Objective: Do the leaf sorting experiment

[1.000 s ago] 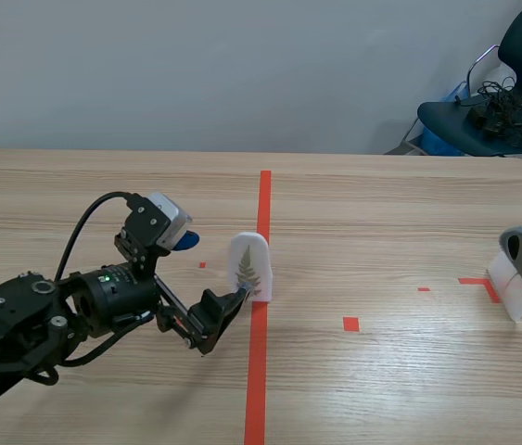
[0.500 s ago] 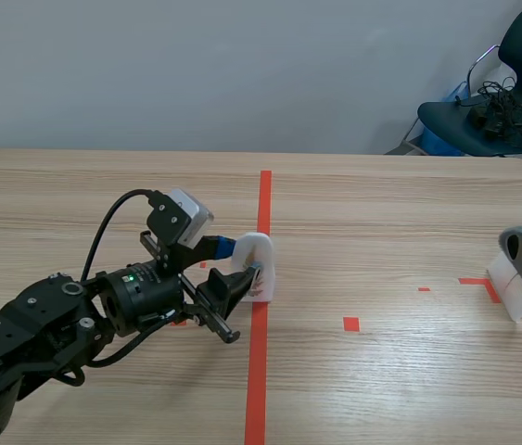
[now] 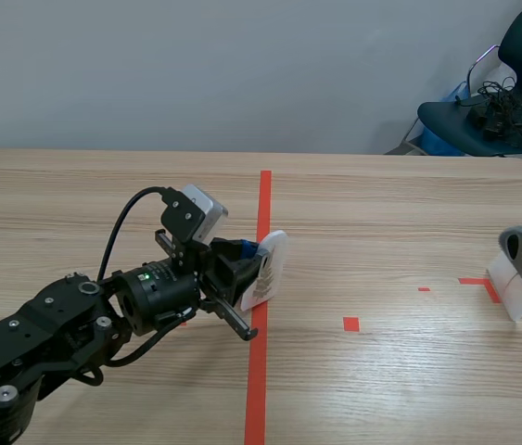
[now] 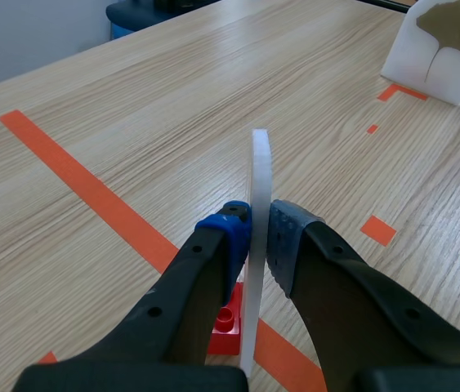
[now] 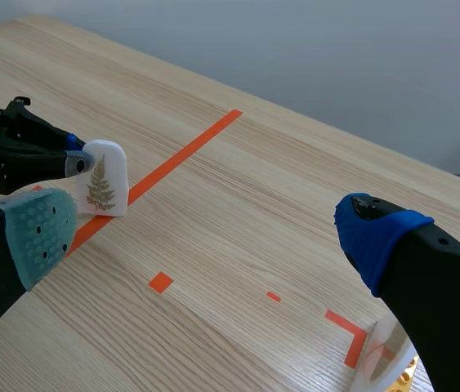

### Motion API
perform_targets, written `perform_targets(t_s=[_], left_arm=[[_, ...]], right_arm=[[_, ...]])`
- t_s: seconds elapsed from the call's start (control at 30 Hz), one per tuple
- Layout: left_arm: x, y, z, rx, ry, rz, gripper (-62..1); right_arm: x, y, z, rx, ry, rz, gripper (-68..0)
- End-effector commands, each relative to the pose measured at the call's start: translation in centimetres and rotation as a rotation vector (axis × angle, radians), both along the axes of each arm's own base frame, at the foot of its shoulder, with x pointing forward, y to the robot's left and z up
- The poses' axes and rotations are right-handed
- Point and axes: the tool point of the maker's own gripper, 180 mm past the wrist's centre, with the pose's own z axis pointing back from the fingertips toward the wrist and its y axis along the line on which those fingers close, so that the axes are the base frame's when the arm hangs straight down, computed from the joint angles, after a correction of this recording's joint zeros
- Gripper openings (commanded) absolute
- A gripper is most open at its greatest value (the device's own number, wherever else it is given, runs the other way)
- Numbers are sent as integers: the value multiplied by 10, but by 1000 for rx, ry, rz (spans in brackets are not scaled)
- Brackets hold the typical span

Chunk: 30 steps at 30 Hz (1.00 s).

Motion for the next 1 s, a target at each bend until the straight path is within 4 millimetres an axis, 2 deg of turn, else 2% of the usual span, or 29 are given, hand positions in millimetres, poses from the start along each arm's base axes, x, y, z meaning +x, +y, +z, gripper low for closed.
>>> perform_targets(t_s=[0.0, 0.1, 0.17, 0.3, 0.4, 0.5, 0.6, 0.77, 0.97], left_arm=[[8, 3, 18, -26, -42, 9, -556], [6, 17, 32, -43, -26, 2, -556], [8, 38, 53, -72, -48, 43, -556], [12, 101, 95, -70, -157, 182, -556], [18, 168, 107, -63, -186, 372, -556], [16, 228, 106, -62, -178, 557, -556], [13, 270, 95, -30, -156, 684, -556], [12, 300, 73, -24, -127, 785, -556], [21, 329, 56, -41, -100, 888, -556]], right_arm=[[4, 0, 11, 18, -37, -4, 4], [4, 0, 11, 18, -37, -4, 4], [4, 0, 11, 18, -38, -4, 4], [5, 0, 12, 18, -40, -4, 4], [5, 0, 12, 18, -40, -4, 4], [5, 0, 12, 18, -40, -4, 4], [5, 0, 12, 18, -40, -4, 4], [4, -1, 12, 22, -41, -8, 4], [3, -1, 10, 42, -41, -28, 4]])
